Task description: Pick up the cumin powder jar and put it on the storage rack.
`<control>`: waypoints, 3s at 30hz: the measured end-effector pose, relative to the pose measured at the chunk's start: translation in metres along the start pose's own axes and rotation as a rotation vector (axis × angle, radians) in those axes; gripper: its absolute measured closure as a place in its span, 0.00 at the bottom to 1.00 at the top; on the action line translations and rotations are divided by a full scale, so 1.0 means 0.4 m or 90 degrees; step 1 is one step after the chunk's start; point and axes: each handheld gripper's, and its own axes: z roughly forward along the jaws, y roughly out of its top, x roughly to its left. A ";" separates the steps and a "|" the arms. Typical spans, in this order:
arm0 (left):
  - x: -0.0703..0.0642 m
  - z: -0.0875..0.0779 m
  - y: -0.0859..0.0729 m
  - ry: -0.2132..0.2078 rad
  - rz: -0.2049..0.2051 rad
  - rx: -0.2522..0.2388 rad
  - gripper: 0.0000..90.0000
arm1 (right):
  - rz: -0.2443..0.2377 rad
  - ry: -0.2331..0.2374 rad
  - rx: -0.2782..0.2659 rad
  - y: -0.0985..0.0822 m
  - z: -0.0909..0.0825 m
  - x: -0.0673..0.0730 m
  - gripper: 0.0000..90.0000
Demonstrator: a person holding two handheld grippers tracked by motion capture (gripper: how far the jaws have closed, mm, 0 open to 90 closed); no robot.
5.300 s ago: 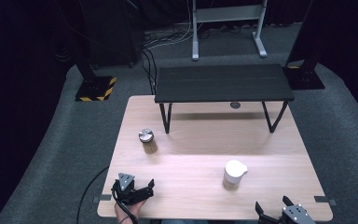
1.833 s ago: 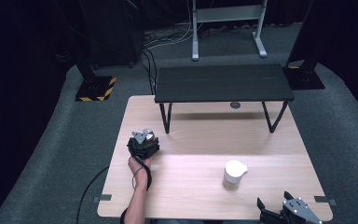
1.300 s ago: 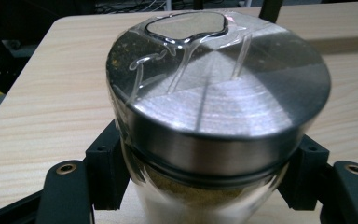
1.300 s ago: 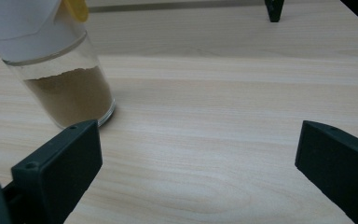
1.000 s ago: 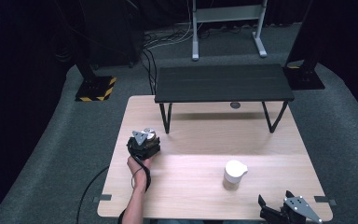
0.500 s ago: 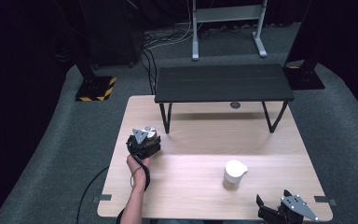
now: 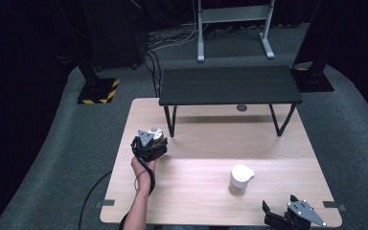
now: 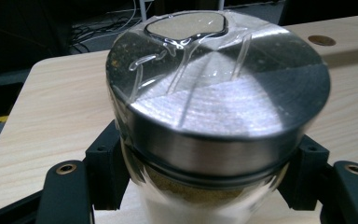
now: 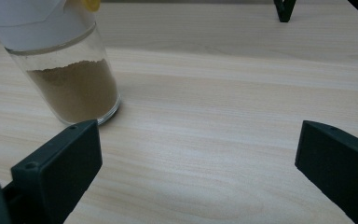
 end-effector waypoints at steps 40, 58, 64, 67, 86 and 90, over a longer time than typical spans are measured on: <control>-0.024 -0.016 0.067 -0.043 0.033 0.000 0.34 | 0.001 -0.020 0.024 0.005 -0.002 0.001 0.00; -0.036 -0.016 0.098 -0.056 0.049 0.003 0.34 | 0.000 -0.023 0.025 0.005 -0.005 -0.004 0.00; -0.041 -0.015 0.106 -0.063 0.056 0.002 0.34 | -0.001 -0.019 0.027 0.006 -0.006 -0.006 0.00; -0.044 -0.015 0.111 -0.066 0.058 0.001 0.34 | 0.002 -0.022 0.028 0.006 -0.006 -0.006 0.00; -0.062 -0.011 0.144 -0.085 0.079 -0.001 0.34 | 0.000 -0.018 0.033 0.007 -0.007 -0.012 0.00; -0.065 -0.010 0.147 -0.090 0.085 -0.002 0.34 | 0.001 -0.019 0.032 0.005 -0.008 -0.013 0.00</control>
